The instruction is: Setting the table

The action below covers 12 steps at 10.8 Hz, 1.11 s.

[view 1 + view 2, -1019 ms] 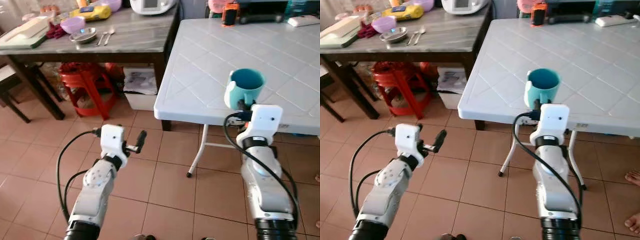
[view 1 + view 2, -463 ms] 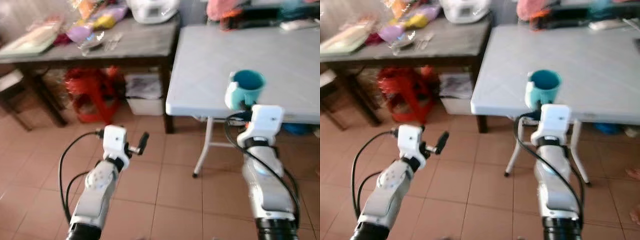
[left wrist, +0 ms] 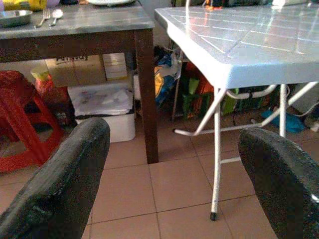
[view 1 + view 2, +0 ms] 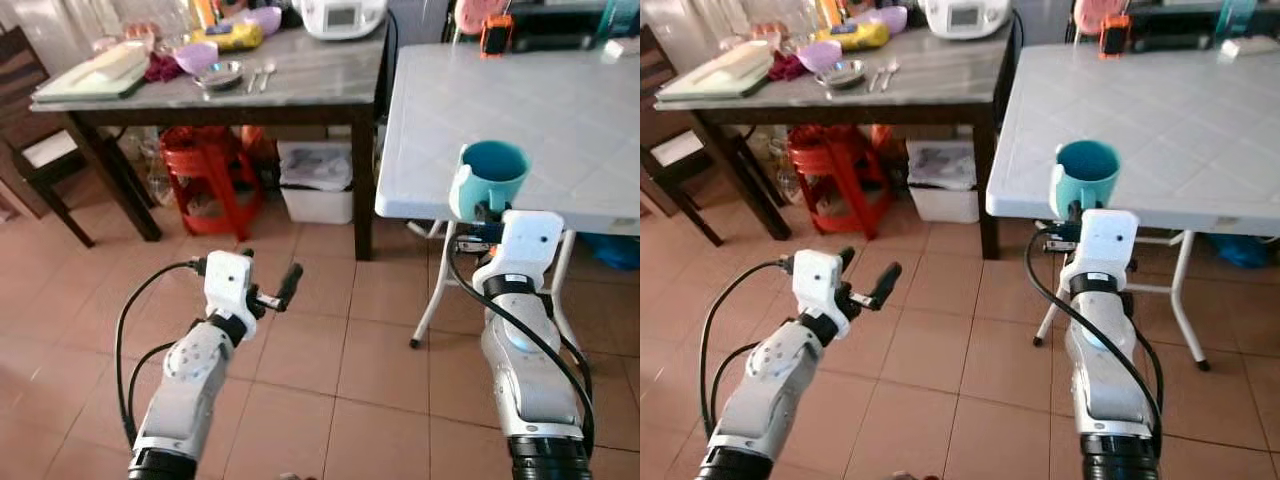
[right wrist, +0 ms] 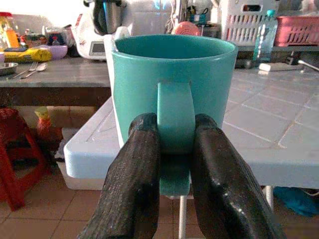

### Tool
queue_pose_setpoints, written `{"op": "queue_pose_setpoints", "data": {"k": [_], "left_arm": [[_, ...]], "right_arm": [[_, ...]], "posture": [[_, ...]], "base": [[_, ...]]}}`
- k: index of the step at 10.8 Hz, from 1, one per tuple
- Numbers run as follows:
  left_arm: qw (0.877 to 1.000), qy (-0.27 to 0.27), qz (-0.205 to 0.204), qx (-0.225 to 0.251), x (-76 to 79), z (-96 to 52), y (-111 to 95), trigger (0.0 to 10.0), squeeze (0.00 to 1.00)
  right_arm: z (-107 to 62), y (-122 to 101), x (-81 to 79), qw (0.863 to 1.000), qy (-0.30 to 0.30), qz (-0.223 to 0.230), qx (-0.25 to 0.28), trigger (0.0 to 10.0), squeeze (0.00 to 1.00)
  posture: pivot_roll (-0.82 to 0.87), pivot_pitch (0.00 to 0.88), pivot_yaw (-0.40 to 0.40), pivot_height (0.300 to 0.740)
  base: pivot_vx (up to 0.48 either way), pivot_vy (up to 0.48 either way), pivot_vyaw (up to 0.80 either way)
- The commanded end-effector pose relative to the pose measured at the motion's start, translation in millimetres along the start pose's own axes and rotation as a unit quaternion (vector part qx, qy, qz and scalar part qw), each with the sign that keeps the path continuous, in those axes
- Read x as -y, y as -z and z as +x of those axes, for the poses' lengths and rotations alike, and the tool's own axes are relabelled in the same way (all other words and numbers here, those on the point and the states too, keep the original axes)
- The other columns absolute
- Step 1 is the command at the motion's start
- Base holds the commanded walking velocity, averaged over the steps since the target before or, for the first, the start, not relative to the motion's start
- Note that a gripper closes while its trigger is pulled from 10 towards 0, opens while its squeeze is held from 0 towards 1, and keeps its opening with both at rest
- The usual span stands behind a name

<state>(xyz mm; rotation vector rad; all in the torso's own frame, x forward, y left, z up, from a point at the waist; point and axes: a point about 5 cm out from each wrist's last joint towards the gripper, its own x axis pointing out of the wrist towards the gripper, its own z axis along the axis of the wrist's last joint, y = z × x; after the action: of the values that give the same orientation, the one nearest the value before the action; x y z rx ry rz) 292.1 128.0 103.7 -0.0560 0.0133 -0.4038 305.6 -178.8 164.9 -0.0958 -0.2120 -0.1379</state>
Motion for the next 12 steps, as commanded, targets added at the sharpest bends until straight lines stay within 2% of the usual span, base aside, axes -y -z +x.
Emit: {"op": "queue_pose_setpoints", "data": {"k": [1,10,12], "left_arm": [[1.0,0.001,0.005,0.015,-1.4,-1.4,-6.4,10.0,0.0],[1.0,0.021,-0.005,0.005,6.5,-1.6,-1.3,10.0,0.0],[1.0,-0.009,-0.023,-0.009,5.9,-0.7,1.9,10.0,0.0]], "right_arm": [[0.4,-3.1,-3.7,1.0,-0.005,0.004,0.008,10.0,0.0],[-2.1,-3.6,-0.8,1.0,-0.005,-0.004,0.009,10.0,0.0],[-1.3,-3.1,-0.7,1.0,-0.006,-0.005,0.008,10.0,0.0]], "posture": [[-0.01,0.076,0.135,0.74],[-0.03,0.089,0.131,0.74],[-0.03,0.087,0.131,0.74]], "base": [[0.356,0.0,0.0],[0.48,0.0,0.0],[0.0,0.0,0.0]]}}
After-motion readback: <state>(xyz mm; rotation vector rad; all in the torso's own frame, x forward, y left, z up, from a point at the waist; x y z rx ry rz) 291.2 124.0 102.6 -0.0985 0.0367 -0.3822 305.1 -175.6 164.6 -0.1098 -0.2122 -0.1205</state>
